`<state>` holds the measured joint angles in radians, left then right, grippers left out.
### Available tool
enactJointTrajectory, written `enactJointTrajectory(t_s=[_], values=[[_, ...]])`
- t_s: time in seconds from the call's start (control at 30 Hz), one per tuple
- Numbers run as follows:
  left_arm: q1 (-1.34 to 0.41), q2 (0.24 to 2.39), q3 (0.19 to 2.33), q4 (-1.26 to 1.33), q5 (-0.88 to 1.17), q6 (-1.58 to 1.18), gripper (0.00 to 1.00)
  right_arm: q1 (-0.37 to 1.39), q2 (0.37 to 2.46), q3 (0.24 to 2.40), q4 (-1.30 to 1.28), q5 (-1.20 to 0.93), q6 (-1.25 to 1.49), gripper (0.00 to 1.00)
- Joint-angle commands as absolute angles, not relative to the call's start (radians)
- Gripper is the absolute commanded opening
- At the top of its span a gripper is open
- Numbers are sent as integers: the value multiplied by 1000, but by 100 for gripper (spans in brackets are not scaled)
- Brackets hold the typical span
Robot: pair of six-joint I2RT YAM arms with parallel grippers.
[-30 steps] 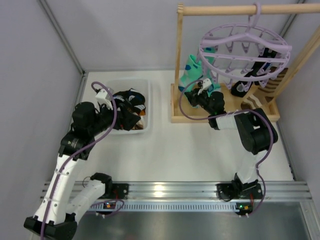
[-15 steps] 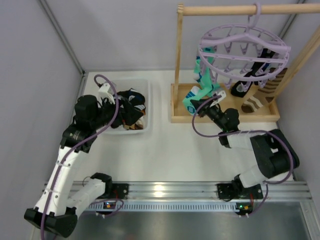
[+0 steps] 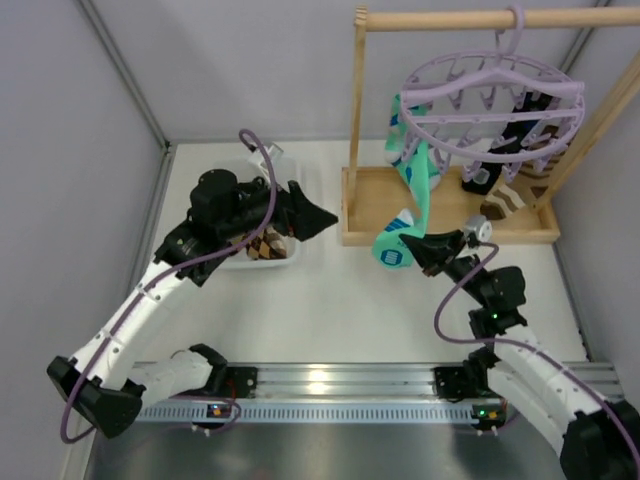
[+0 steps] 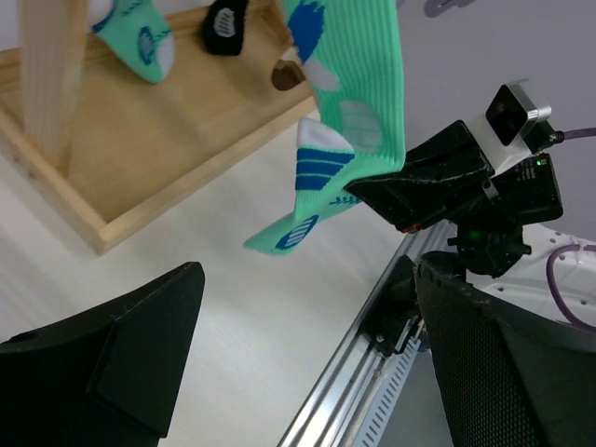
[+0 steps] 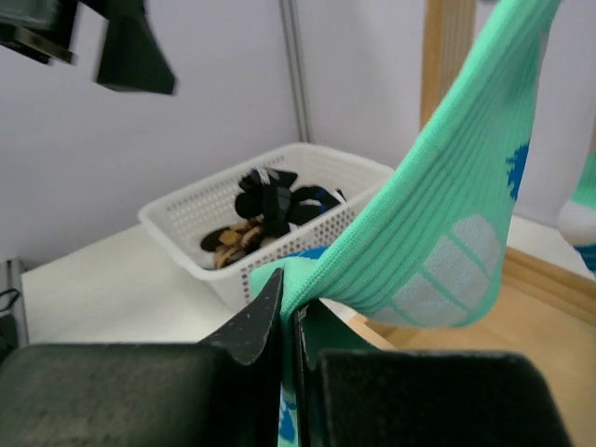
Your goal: Remove the socks clipped to the hanger
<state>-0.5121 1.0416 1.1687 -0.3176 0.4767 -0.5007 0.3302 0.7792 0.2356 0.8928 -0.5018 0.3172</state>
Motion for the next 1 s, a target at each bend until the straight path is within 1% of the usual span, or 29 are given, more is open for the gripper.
enactJointTrajectory(t_s=[0.0,0.03,0.1,0.17,0.23,0.27,0.33,0.37,0.5,0.6,0.7,0.97], values=[[-620,1092,1224,-103,454,-518,98,318,552,238,694,-589,344,0],[-639,1103,1224,-74,451,-522,98,319,510,247,561,-591,341,0],[-678,1132,1218,44,463,-531,98,318,403,293,416,-600,321,0],[-690,1161,1219,110,469,-546,98,318,353,345,231,-597,318,0],[-692,1186,1230,190,465,-564,98,318,310,377,137,-572,336,0],[-692,1215,1238,210,465,-580,98,318,301,409,50,-568,366,0],[-693,1276,1273,273,486,-597,98,318,278,457,-10,-583,386,0],[-693,1301,1291,293,498,-624,98,318,270,475,-93,-581,385,0],[-707,1428,1364,406,557,-689,98,318,233,551,-228,-555,390,0],[-761,1511,1443,425,540,-647,98,318,232,586,-291,-557,393,0],[-821,1569,1503,426,502,-611,98,318,226,583,-296,-577,403,0],[-867,1710,1623,453,494,-600,98,318,255,549,-181,-770,495,0]])
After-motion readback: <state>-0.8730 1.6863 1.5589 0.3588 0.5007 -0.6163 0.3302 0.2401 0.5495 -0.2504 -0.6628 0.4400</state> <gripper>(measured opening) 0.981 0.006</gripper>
